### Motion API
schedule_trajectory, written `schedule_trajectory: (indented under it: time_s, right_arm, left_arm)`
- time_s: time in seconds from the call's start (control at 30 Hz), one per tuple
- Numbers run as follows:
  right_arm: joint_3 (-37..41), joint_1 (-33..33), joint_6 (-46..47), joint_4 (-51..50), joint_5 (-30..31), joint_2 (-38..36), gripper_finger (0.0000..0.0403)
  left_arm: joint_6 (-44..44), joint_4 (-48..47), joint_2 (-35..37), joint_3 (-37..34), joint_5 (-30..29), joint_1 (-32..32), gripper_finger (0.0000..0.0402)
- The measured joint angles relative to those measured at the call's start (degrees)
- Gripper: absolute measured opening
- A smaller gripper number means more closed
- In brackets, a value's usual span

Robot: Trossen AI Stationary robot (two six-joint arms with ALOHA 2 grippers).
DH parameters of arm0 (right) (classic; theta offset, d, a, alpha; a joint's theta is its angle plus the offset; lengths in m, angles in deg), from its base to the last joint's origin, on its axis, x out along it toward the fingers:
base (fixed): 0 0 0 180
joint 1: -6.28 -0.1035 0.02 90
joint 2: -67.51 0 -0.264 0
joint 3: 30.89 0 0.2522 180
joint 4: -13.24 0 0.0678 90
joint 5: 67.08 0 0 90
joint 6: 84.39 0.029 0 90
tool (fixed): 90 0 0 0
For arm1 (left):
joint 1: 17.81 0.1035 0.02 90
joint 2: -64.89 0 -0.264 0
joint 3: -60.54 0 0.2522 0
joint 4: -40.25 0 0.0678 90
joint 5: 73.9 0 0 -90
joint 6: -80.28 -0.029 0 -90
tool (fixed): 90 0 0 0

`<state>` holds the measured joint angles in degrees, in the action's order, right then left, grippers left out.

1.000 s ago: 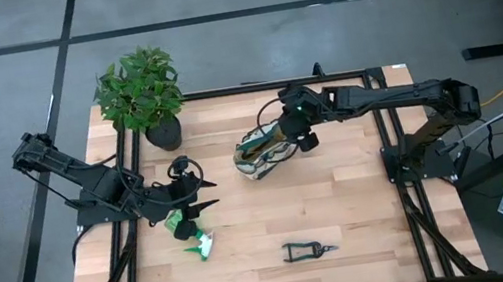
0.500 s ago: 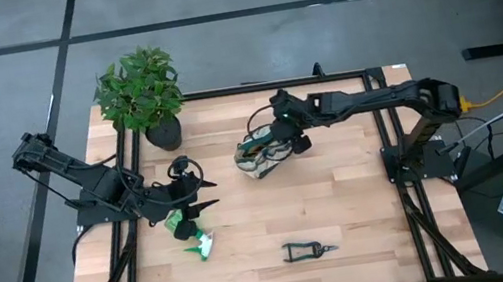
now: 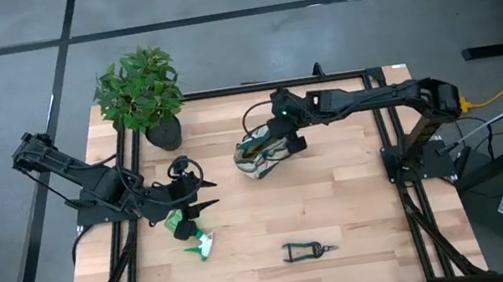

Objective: Pick & Place Garden tools in Gardening bag
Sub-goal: Adjust the green gardening bag

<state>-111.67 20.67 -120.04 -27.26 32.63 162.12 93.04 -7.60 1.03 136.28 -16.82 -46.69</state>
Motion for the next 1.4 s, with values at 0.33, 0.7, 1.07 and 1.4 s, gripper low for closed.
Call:
schedule_trajectory:
  time_s: [0.33, 0.7, 1.07, 1.4]
  right_arm:
    - [0.0, 1.78, 15.46, 1.94, -6.97, -0.46, 0.0002]
    - [-0.04, 3.41, 30.71, 3.81, -9.02, -4.9, 0.0001]
    - [-0.02, 5.08, 33.72, 4.52, -10.38, -4.26, 0.0012]
    - [-0.02, 5.08, 32.67, 6.78, -10.36, -4.28, 0.0056]
  left_arm:
    - [0.0, -0.02, 0.0, 0.0, 0.0, 0.0, 0.0169]
    - [0.0, 0.0, 0.0, 0.0, -0.02, 0.0, 0.0169]
    - [0.0, -0.01, 0.0, 0.0, 0.0, -0.01, 0.0169]
    - [0.0, 0.0, 0.0, 0.0, 0.0, 0.0, 0.0169]
